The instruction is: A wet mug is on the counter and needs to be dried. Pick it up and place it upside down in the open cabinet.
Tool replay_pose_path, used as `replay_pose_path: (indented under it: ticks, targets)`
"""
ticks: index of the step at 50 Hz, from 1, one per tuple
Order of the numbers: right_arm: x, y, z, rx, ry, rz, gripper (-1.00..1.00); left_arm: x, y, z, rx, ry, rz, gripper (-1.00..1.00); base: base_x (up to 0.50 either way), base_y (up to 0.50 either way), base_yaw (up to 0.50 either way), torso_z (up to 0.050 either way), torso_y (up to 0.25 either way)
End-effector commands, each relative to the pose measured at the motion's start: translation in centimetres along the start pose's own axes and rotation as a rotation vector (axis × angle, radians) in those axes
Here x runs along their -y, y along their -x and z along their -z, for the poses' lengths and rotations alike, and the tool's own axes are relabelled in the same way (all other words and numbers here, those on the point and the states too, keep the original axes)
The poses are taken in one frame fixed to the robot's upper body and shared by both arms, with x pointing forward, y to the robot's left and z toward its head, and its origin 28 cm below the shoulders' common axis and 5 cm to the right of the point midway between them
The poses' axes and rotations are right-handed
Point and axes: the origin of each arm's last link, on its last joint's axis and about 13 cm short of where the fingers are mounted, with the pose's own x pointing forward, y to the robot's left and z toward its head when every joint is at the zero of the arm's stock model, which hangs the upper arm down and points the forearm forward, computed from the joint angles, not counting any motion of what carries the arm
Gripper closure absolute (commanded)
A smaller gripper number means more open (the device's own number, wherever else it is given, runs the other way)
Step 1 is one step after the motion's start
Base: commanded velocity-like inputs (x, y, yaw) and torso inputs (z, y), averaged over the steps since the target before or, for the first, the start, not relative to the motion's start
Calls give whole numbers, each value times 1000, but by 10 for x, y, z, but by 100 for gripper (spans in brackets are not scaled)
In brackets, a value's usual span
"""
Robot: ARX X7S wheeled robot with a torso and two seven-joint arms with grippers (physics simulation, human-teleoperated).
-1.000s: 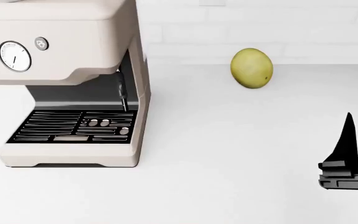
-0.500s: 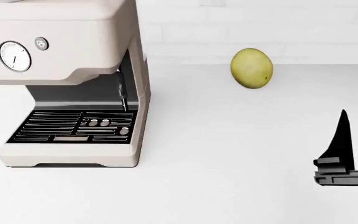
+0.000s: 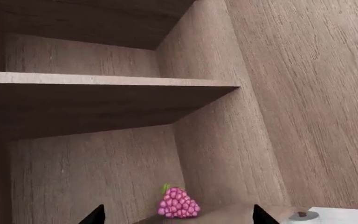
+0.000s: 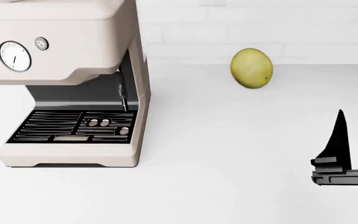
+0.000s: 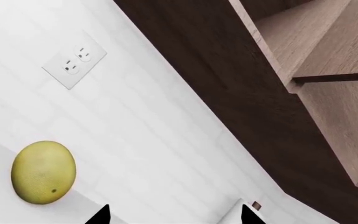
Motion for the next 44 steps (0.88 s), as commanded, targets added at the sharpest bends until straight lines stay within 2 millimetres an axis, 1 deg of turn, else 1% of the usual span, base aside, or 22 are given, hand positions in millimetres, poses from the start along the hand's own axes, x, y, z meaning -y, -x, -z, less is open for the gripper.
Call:
replay_pose_path:
  ticks: [1, 14, 27, 36, 44]
  targets:
    - [0, 0, -1, 2, -1, -1, -100, 11, 23, 1, 8, 39, 80, -100, 0, 0, 0, 0, 0]
    - [2, -1, -4, 9, -1, -1, -100, 25, 52, 6, -19, 123, 166, -100, 0, 0, 0, 0, 0]
    - [0, -1, -3, 10, -3, -4, -100, 31, 76, 22, -59, 180, 193, -100, 0, 0, 0, 0, 0]
    - [0, 0, -2, 8, -5, -3, -100, 34, 88, 39, -95, 202, 193, -100, 0, 0, 0, 0, 0]
    - [-1, 0, -2, 8, -7, -3, -100, 39, 97, 47, -118, 221, 206, -100, 0, 0, 0, 0, 0]
